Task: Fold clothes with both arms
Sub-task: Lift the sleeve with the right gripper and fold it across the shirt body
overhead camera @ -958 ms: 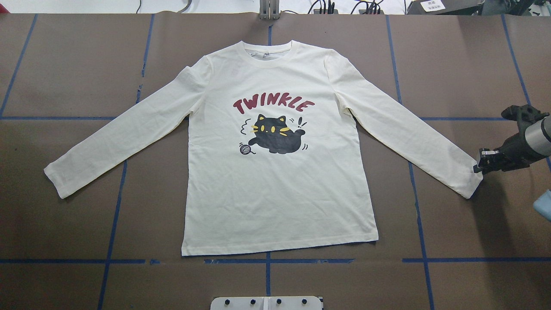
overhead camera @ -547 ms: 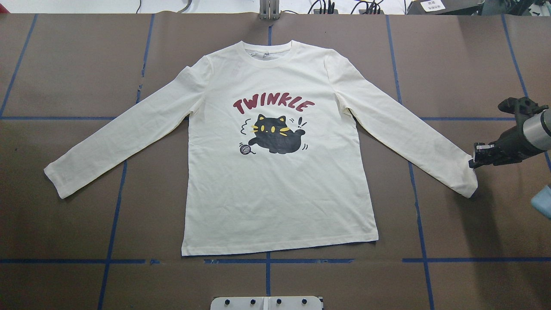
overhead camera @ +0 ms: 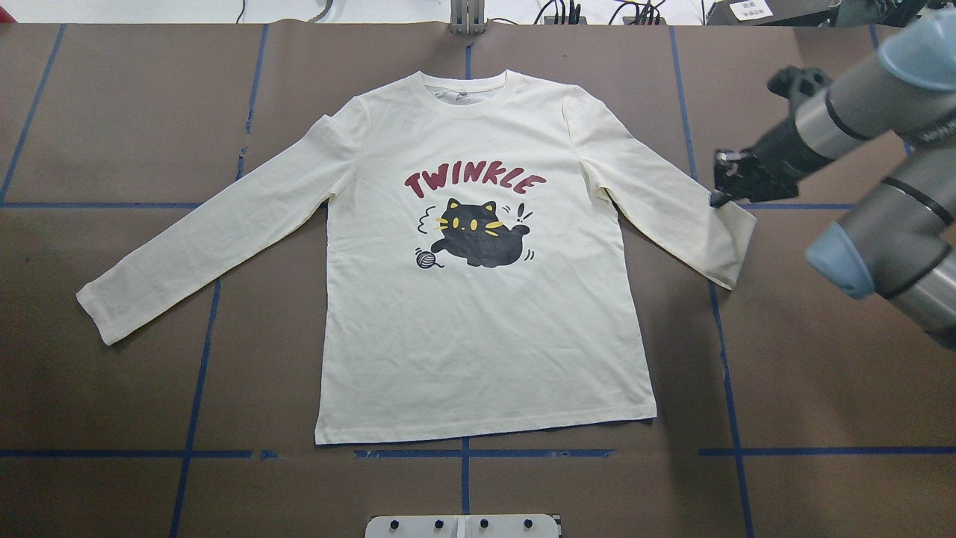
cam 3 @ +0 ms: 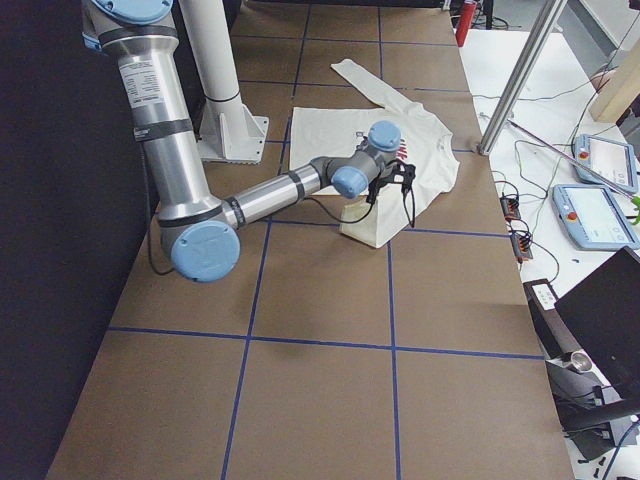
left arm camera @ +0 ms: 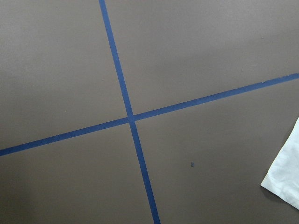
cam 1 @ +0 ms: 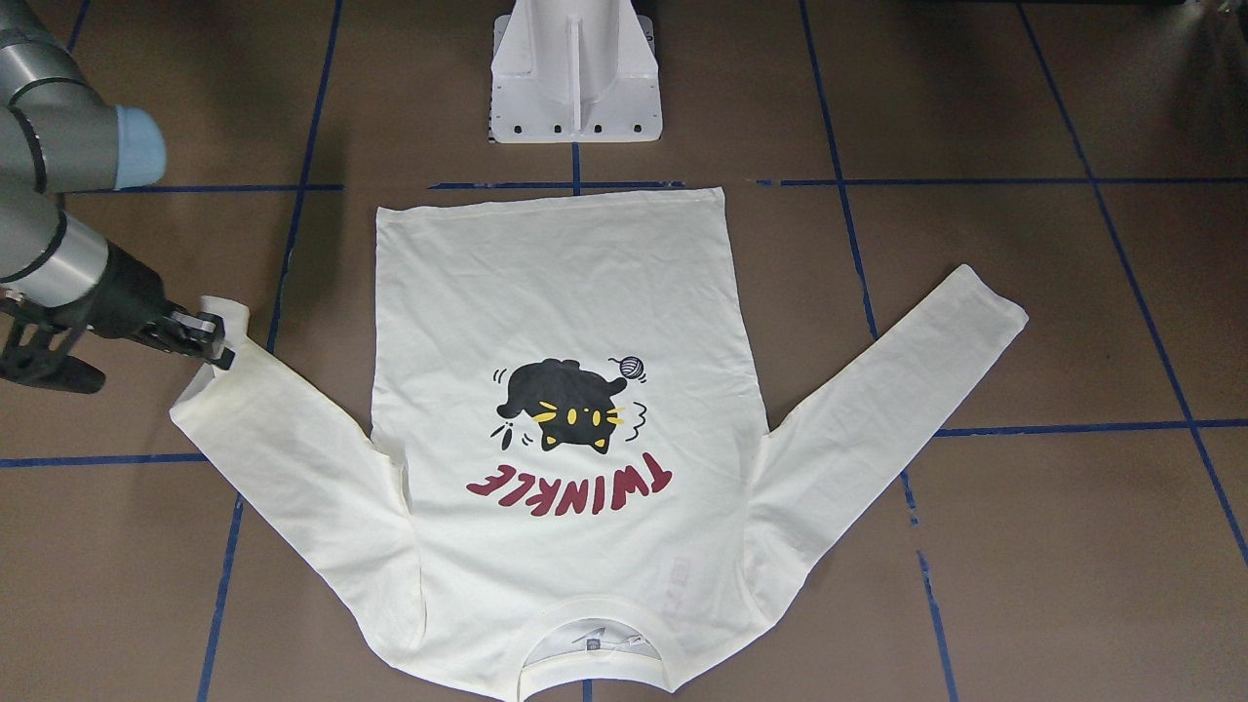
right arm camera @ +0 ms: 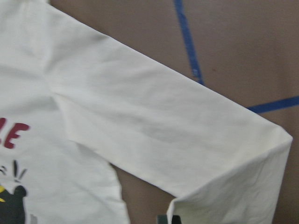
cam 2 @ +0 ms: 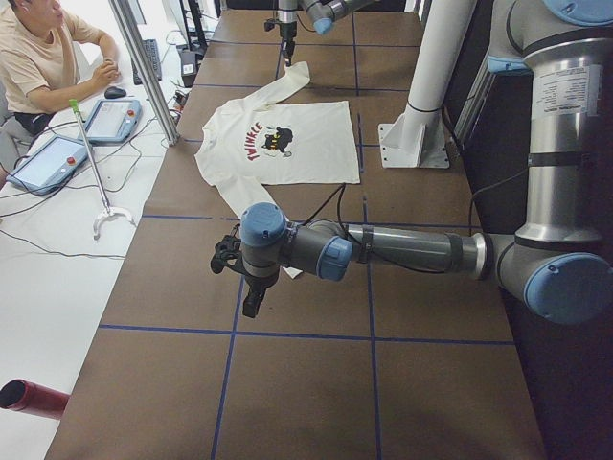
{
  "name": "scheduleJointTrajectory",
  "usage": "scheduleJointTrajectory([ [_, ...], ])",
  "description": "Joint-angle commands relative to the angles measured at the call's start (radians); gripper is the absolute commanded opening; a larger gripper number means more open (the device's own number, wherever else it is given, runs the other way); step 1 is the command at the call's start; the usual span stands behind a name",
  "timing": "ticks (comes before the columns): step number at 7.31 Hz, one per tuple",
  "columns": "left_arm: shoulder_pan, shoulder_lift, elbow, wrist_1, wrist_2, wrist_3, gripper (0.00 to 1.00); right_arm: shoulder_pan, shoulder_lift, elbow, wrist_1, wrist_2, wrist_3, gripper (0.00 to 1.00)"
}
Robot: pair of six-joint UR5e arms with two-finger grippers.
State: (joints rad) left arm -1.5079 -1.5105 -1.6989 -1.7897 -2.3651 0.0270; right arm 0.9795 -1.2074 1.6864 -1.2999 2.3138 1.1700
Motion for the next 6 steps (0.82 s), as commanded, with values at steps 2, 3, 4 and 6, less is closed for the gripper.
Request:
scheduleJointTrajectory([
  [2, 0.0, 0.0, -0.001, -0.02, -0.019, -0.006, 1.0, -0.088, 0.511, -0.139, -0.231, -0.135, 0.077, 0.0],
  [3, 0.0, 0.0, -0.005, -0.02, -0.019, -0.007, 1.0, -0.193, 0.704, -0.333, -0.19, -0.284, 0.147, 0.0],
  [4, 0.0, -0.004, -0.004, -0.02, -0.019, -0.007, 1.0, -0.278, 0.815, -0.5, -0.076, -0.383, 0.167, 0.0],
  [6, 0.0, -0.004, -0.011, -0.02, -0.019, -0.007, 1.0, -0.402, 0.841, -0.578, 0.031, -0.526, 0.162, 0.0],
])
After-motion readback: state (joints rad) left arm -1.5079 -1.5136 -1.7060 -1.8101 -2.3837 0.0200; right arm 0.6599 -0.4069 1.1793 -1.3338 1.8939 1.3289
